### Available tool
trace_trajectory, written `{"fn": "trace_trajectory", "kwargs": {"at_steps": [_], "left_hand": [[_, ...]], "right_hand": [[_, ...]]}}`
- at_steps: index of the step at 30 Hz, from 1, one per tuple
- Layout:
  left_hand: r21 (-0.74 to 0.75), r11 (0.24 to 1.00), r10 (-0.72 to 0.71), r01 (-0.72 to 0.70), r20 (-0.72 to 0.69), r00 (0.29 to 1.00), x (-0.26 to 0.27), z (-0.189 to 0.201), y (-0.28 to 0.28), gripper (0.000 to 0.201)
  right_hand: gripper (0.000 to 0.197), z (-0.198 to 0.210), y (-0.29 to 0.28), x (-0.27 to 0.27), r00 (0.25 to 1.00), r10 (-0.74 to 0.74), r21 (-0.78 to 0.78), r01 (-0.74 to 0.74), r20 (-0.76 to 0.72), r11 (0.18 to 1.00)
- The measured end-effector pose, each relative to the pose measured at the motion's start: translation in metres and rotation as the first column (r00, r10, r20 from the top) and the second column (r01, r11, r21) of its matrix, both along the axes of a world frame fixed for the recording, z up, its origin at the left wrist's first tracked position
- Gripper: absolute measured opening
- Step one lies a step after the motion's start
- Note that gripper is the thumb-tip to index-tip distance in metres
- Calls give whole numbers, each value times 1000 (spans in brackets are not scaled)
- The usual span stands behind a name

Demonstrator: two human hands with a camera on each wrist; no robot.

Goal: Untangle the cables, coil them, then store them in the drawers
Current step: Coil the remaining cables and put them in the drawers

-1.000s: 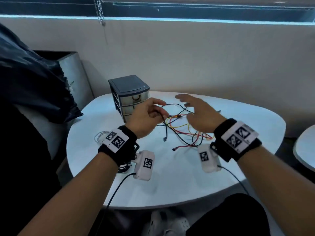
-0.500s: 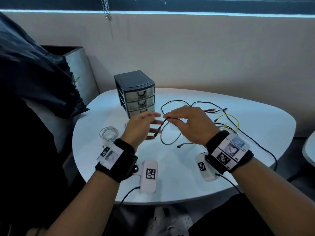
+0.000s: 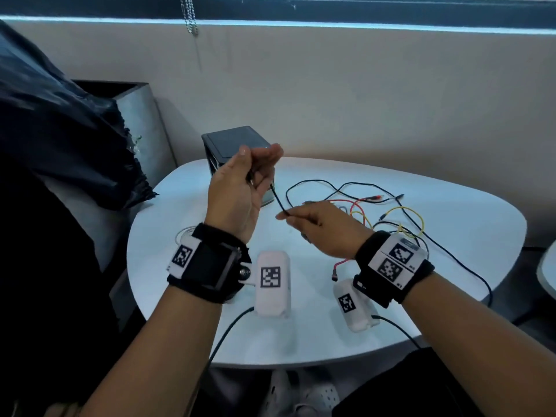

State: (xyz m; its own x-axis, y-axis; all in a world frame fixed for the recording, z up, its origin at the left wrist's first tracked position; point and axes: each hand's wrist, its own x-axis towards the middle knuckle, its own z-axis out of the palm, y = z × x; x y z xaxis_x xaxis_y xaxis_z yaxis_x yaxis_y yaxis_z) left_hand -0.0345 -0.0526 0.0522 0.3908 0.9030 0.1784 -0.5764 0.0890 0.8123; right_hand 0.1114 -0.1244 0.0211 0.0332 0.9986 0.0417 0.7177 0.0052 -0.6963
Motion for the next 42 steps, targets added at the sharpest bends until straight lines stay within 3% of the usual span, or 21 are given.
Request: {"fn": "trace_trajectory", "kwargs": {"at_steps": [4, 7, 9, 12, 15, 17, 20, 23, 26, 28, 30, 33, 35, 37, 39, 42], "left_hand": [[194, 968, 211, -157, -302, 930, 9, -21, 21, 38], [397, 911, 316, -111, -499, 807, 10, -34, 23, 38], [445, 896, 280, 19, -596, 753, 8, -31, 15, 39], [363, 902, 65, 236, -652, 756, 7, -16, -4, 41], [205, 928, -155, 311, -545, 824, 7, 7, -20, 41], [87, 946, -268, 314, -342, 901, 4, 22, -24, 39], [-22, 953, -304, 303, -11, 953, -2, 37, -18, 34], [-51, 967, -240, 251, 169, 956, -4, 42, -3, 31], [-39, 992, -111, 116, 110, 988, -5, 28, 9, 30], [50, 999, -5, 9, -75, 997, -8, 12, 15, 30], [215, 976, 100, -40, -278, 955, -11, 0, 15, 29], [357, 925, 79, 129, -513, 854, -14, -11, -2, 32], [300, 913, -61, 278, -572, 818, -16, -12, -16, 35], [198, 918, -199, 342, -516, 833, -20, -10, -26, 40], [117, 929, -290, 351, -358, 888, -25, -5, -29, 41], [38, 946, -317, 322, -103, 943, -33, 5, -26, 41]], "right_hand": [[29, 31, -13, -10, 969, 103, 3, -106, 226, 994], [27, 57, -19, -8, 917, 88, 71, -125, 389, 990], [25, 72, -16, 3, 913, 19, 155, -90, 407, 984], [19, 84, -1, 26, 948, -70, 204, 5, 312, 979], [17, 75, 13, 42, 990, -103, 196, 82, 95, 977], [19, 66, 17, 44, 991, -130, 222, 122, 20, 967], [19, 51, 17, 42, 988, -135, 207, 118, 68, 971], [24, 38, 9, 27, 962, -62, 47, 51, 265, 998], [29, 46, -9, -1, 878, 79, -22, -78, 473, 997], [30, 59, -24, -18, 836, 147, -21, -160, 528, 987], [29, 75, -35, -28, 836, 187, 0, -218, 516, 976], [21, 91, -32, -22, 904, 134, 156, -213, 405, 965], [19, 91, -17, -3, 952, 19, 278, -108, 306, 955], [16, 80, -5, 13, 991, -53, 319, 11, 122, 948], [14, 63, 1, 21, 996, -81, 303, 89, -38, 949], [18, 33, 0, 16, 993, -78, 181, 92, -84, 979]]}}
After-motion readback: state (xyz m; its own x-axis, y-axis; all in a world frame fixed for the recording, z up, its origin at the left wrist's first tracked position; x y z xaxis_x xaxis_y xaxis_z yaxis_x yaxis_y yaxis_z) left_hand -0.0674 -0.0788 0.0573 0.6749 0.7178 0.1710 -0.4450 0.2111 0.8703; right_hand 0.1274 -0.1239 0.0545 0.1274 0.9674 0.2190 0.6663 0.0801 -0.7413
